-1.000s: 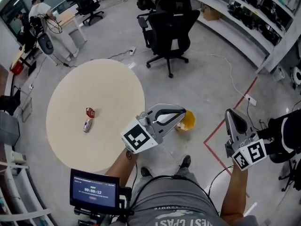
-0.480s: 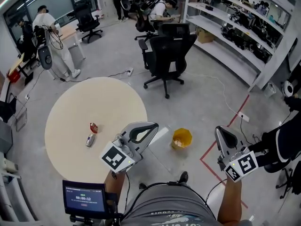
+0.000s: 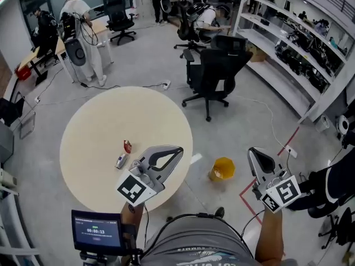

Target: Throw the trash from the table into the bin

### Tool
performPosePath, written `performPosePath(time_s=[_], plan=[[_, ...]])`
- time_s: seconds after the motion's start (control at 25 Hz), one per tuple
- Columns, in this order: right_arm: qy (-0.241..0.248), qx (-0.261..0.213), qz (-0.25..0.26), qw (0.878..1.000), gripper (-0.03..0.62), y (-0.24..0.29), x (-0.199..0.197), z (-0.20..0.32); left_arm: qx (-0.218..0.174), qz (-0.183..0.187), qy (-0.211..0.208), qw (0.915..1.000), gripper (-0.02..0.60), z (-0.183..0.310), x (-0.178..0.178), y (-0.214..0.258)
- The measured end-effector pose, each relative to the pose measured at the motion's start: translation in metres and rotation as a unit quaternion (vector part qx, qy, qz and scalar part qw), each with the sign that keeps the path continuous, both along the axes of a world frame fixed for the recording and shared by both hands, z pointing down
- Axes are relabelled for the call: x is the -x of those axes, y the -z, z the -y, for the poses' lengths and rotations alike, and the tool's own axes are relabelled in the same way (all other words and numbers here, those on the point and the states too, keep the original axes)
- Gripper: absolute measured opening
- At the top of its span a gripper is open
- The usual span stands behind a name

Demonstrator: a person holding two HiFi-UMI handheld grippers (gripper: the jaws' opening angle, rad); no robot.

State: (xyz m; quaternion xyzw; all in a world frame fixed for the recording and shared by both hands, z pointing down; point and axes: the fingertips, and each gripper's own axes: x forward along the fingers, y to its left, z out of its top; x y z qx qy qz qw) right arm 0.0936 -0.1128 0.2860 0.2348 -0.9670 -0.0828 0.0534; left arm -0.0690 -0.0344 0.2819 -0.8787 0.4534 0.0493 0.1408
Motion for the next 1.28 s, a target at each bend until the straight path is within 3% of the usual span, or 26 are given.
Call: performPosePath(time_s=[0.32, 0.52, 0.68, 0.88, 1.08, 1.28], plan=[[0.114, -0.006, -0.038, 0.993, 0.011, 0.02, 0.149, -0.044, 0.007, -0.046, 0.108, 0.993, 0.041, -0.074, 0.13, 0.01], [0.208, -0.001, -0.065, 0.976, 0.011, -0.013, 0.227, -0.039, 0.014, -0.066, 0.206, 0.9761, 0.041, -0.097, 0.189, -0.022], [0.294, 0.013, -0.084, 0.952, 0.011, -0.042, 0.305, -0.049, 0.034, -0.072, 0.28, 0.9566, 0.041, -0.123, 0.233, -0.039], [0.41, 0.036, -0.127, 0.903, 0.012, -0.096, 0.398, -0.067, 0.05, -0.082, 0.363, 0.9268, 0.041, -0.138, 0.277, -0.055], [0.51, 0.045, -0.19, 0.838, 0.014, -0.162, 0.476, -0.101, 0.076, -0.099, 0.432, 0.8934, 0.041, -0.146, 0.311, -0.083], [0.579, 0.025, -0.281, 0.765, 0.169, -0.249, 0.53, -0.135, 0.099, -0.138, 0.481, 0.8599, 0.041, -0.15, 0.339, -0.122]])
